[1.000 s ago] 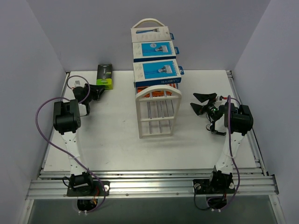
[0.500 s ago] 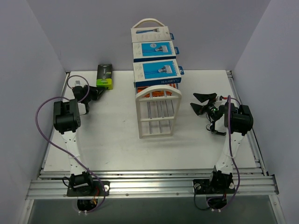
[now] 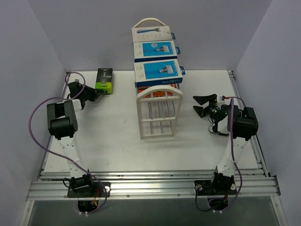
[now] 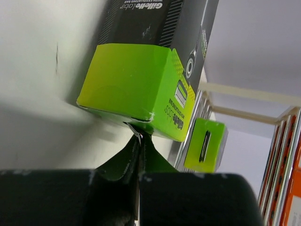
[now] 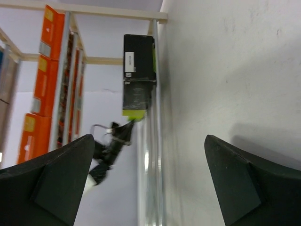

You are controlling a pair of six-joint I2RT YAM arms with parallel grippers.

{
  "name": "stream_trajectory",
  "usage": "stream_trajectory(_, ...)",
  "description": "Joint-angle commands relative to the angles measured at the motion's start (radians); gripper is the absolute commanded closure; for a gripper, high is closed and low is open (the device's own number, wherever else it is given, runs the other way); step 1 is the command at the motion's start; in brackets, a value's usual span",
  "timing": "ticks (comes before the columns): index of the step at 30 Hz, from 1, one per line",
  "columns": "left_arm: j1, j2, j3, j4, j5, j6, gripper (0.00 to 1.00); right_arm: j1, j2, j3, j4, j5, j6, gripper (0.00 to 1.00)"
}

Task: Place and organize the shaving razors onto the shelf
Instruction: Grab a shaving razor with the left arm

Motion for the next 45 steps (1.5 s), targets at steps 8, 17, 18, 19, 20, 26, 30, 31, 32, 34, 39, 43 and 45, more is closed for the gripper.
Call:
stream_trajectory(8, -0.018, -0.363, -0.109, -0.571, 0.079, 0.342, 0.98, 0.004, -0.365, 0.008, -0.768, 0.262, -0.583, 0.0)
stream_trajectory(17, -0.05, -0.576, -0.203, -0.855, 0.084, 0.568, 0.98, 0.019, -0.661, -0.012, -1.113, 0.36, -0.714, 0.0)
stream_trajectory(18, -0.053, -0.596, -0.212, -0.89, 0.075, 0.583, 0.98, 0.021, -0.68, -0.016, -1.147, 0.361, -0.723, 0.0)
stream_trajectory(19, -0.056, -0.616, -0.221, -0.908, 0.04, 0.597, 0.98, 0.019, -0.697, -0.019, -1.161, 0.361, -0.724, 0.0)
stream_trajectory(20, -0.064, -0.653, -0.229, -0.94, 0.02, 0.635, 0.98, 0.019, -0.718, -0.019, -1.171, 0.351, -0.727, 0.0)
stream_trajectory(26, -0.094, -0.725, -0.247, -1.043, -0.118, 0.753, 0.98, 0.019, -0.795, -0.032, -1.245, 0.303, -0.753, 0.0)
stream_trajectory(30, -0.146, -0.733, -0.223, -1.094, -0.233, 0.815, 0.98, 0.019, -0.835, -0.041, -1.286, 0.288, -0.776, 0.0)
stream_trajectory(31, -0.166, -0.733, -0.212, -1.1, -0.249, 0.826, 0.98, 0.019, -0.839, -0.044, -1.291, 0.285, -0.781, 0.0)
stream_trajectory(32, -0.182, -0.731, -0.208, -1.112, -0.266, 0.835, 0.98, 0.019, -0.847, -0.05, -1.297, 0.282, -0.789, 0.0)
stream_trajectory(34, -0.217, -0.737, -0.209, -1.108, -0.272, 0.841, 0.98, 0.018, -0.853, -0.059, -1.302, 0.274, -0.793, 0.0)
stream_trajectory(39, -0.226, -0.8, -0.229, -1.073, -0.264, 0.836, 0.98, 0.014, -0.873, -0.087, -1.302, 0.268, -0.804, 0.0)
stream_trajectory(43, -0.243, -0.888, -0.252, -1.033, -0.235, 0.84, 0.98, 0.013, -0.89, -0.102, -1.296, 0.263, -0.812, 0.0)
stream_trajectory(45, -0.255, -0.914, -0.257, -1.019, -0.228, 0.838, 0.98, 0.011, -0.893, -0.105, -1.296, 0.257, -0.813, 0.0)
